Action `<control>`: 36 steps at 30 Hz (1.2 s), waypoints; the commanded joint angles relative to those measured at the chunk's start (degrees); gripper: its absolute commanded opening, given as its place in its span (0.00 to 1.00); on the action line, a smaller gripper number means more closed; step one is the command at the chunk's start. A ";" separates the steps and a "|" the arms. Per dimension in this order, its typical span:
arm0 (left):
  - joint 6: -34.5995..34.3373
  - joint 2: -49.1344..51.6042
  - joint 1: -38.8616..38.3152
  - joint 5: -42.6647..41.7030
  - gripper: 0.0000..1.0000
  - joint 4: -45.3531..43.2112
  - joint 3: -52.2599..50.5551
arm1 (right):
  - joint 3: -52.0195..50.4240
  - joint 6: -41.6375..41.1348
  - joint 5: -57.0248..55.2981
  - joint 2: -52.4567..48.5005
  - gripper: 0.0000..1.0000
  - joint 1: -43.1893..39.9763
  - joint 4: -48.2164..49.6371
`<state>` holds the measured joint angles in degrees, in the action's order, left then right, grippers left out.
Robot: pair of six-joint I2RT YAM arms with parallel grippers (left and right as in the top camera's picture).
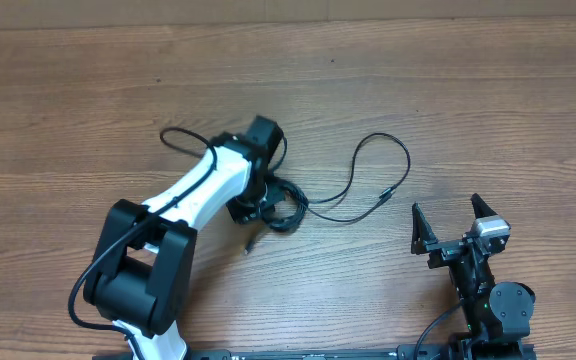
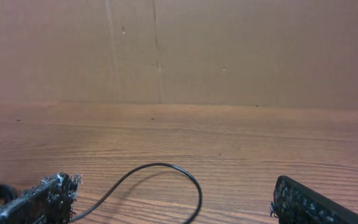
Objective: Untangle cables
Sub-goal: 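Lift the cable coil with the left gripper, letting loose ends hang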
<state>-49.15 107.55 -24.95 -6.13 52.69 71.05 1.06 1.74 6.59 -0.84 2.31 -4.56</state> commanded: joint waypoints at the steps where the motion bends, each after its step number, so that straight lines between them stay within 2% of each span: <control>1: 11.47 -4.00 0.57 0.79 0.04 1.46 4.87 | -0.59 0.24 -0.52 0.68 1.00 0.22 0.20; 9: 19.12 -11.34 0.52 0.70 0.04 2.62 5.79 | -0.59 0.24 -0.52 0.68 1.00 0.22 0.20; 12: 24.28 -13.40 0.52 -0.42 0.04 2.60 5.79 | -0.59 0.26 -0.55 0.68 1.00 0.22 0.20; 23: 41.35 -13.18 0.52 -12.13 0.04 2.29 5.66 | -0.59 0.24 -0.52 0.68 1.00 0.22 0.20; 36: 41.88 -12.72 0.50 -13.03 0.04 1.27 5.57 | -0.59 0.24 -0.52 0.68 1.00 0.22 0.20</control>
<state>-8.71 94.56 -24.38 -17.12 54.43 75.37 1.06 1.72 6.59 -0.84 2.28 -4.56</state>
